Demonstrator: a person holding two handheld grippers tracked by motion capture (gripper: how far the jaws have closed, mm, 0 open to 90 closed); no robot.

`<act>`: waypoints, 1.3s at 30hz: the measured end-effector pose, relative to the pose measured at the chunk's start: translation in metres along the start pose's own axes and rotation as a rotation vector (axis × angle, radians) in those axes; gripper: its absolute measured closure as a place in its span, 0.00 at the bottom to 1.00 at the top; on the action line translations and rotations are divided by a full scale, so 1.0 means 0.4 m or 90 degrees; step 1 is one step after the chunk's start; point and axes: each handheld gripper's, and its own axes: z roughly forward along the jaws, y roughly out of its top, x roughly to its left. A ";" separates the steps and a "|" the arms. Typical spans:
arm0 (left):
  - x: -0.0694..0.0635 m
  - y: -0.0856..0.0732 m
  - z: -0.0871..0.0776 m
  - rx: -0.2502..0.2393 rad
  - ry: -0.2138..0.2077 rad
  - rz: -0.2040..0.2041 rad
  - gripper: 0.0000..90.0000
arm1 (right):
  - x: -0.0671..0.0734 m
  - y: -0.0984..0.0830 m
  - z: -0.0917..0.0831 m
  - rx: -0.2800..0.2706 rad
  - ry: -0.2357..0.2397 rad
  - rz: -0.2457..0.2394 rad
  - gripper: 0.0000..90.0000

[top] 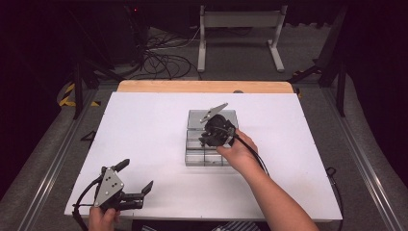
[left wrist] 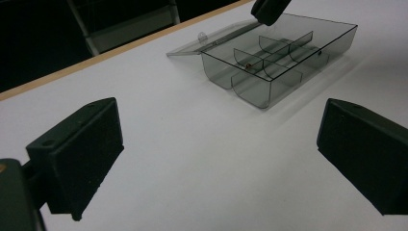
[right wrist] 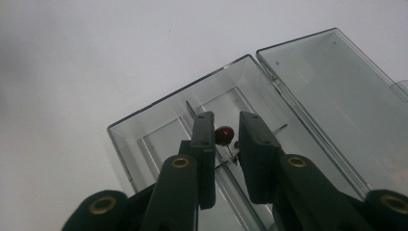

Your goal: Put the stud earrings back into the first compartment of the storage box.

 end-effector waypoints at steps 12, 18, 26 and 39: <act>0.000 0.000 0.001 0.001 0.001 0.002 0.03 | -0.006 0.006 0.065 0.019 0.003 -0.001 0.86; 0.001 0.000 0.001 0.000 0.001 0.000 0.03 | -0.015 0.003 0.088 0.019 0.005 0.008 0.86; 0.002 0.000 0.001 0.000 0.001 0.000 0.03 | -0.018 0.002 0.108 0.022 0.005 0.015 0.86; 0.001 0.000 0.001 0.000 -0.001 -0.001 0.03 | -0.019 0.003 0.110 0.019 0.006 0.020 0.75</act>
